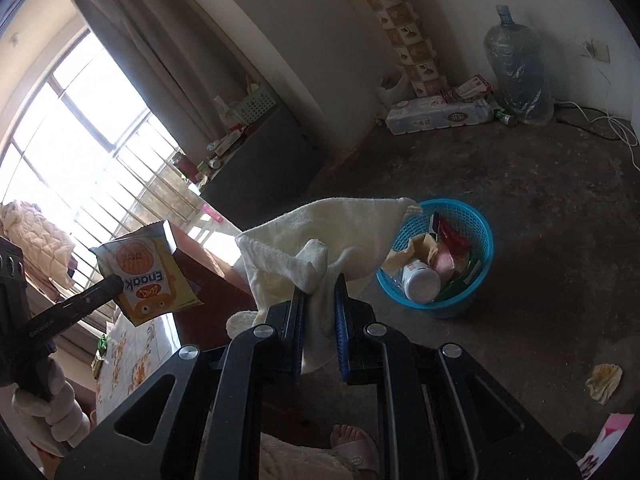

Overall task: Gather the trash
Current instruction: 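Carry both items over the blue wastebasket and open both grippers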

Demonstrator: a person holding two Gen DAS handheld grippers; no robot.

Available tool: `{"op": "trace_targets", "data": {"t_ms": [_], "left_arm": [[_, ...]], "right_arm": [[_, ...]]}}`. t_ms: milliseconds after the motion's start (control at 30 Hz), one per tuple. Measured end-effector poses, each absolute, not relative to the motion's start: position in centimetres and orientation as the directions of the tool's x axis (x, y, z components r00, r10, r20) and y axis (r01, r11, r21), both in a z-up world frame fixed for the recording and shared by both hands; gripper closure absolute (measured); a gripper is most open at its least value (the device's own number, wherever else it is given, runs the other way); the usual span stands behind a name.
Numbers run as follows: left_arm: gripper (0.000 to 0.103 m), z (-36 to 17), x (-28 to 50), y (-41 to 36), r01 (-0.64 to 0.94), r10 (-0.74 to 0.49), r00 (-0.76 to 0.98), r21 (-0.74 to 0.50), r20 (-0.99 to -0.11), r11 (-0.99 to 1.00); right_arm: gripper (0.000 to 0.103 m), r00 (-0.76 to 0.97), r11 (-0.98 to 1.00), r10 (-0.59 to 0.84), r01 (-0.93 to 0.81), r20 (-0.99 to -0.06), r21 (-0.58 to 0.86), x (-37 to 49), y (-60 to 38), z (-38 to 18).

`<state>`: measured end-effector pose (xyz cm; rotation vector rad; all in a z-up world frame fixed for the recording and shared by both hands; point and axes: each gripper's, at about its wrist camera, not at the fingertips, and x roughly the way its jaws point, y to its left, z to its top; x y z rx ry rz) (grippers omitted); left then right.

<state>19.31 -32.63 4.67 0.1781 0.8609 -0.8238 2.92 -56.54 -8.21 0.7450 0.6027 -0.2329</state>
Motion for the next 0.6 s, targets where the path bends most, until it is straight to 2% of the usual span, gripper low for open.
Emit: {"op": "trace_targets", "data": {"t_ms": [267,500,600], "left_arm": [[0.103,-3.2,23.7,-45.3,0.757,-0.543,0.166,-0.247,-0.823,0.606],[0.103,-8.1,27.1,-52.8,0.779,-0.505,0.107,-0.244,-0.856,0.578],[0.103,-9.8,28.1,-55.7,0.784,-0.496,0.089,-0.247,-0.864,0.57]], "right_arm": [[0.089,0.749,0.587,0.006,0.534,-0.663,0.608,7.2,-65.2,-15.3],[0.089,0.669,0.533,0.039,0.614,-0.743,0.581,13.4,-70.2,-22.0],[0.086,0.641,0.495,0.072,0.642,-0.764,0.585,15.7,-71.9,-25.1]]}}
